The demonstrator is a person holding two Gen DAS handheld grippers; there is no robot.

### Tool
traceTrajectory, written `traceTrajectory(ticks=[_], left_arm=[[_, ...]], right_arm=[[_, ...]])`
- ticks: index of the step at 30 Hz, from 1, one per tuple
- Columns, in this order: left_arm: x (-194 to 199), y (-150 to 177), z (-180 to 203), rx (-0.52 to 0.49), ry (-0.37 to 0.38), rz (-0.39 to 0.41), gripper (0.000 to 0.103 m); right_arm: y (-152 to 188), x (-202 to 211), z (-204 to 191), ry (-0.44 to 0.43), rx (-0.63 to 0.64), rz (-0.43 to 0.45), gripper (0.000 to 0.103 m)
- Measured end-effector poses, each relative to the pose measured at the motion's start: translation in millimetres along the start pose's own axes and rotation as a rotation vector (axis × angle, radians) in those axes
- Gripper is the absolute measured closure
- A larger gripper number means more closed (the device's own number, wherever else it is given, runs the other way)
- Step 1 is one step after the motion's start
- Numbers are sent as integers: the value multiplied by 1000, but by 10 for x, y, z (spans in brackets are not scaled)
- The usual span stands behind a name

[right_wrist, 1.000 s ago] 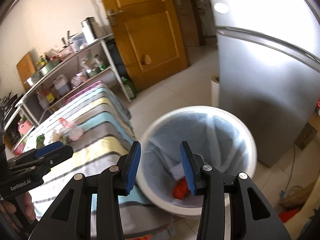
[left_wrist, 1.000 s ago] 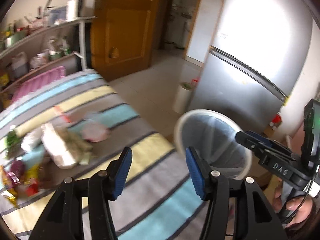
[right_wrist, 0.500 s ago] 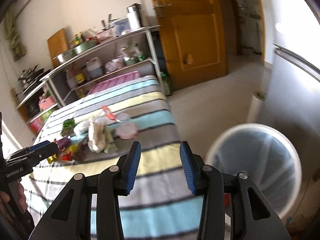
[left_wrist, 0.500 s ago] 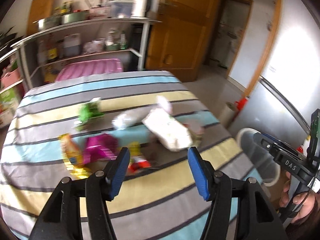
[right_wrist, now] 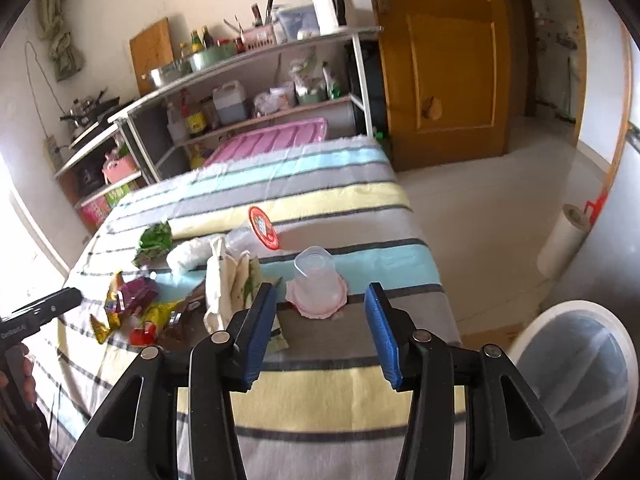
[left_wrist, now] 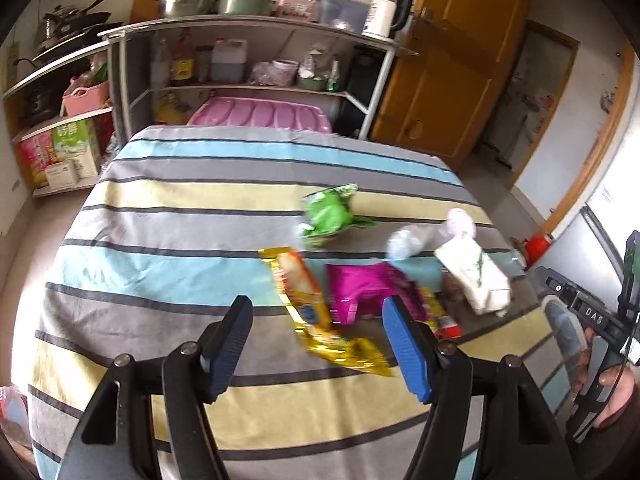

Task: Collect trash
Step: 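Grasp the yellow snack wrapper with the left tool while the right tool grasps the clear plastic cup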

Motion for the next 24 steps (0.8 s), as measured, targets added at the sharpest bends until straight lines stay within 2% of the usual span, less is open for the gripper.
traceTrajectory(ticks=[5, 8, 17, 19, 22, 24], left_arm=[[-113, 25, -149, 37, -14, -29, 33], [-183, 18, -149, 54, 13, -43, 33], [-377, 54, -60, 38, 17, -84, 33], [-395, 78, -63, 38, 18, -94, 36], [-426, 105, -69, 40, 21, -110, 45], [-429, 105, -67, 32, 15, -108, 50]], right_arm=[[-65, -193, 0, -28, -10, -28, 54], [-111, -277, -43, -24, 10, -40, 54], [-126, -467, -73, -23, 10, -79, 54], [-126, -483, -73, -28, 6, -81, 54], [-122, -501, -77, -33, 1, -82, 66], [-121, -511, -86, -33, 3, -81, 70]])
Point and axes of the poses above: each gripper's, at about its wrist camera, not at the fingertips, and x roughly against the way its jaws point, z to its right, y to its underside, the point moved 2 cm from there along -x, roughly the way its jaws point, and after that the axes turned 6 degrees about z, right-handed, at the moved point
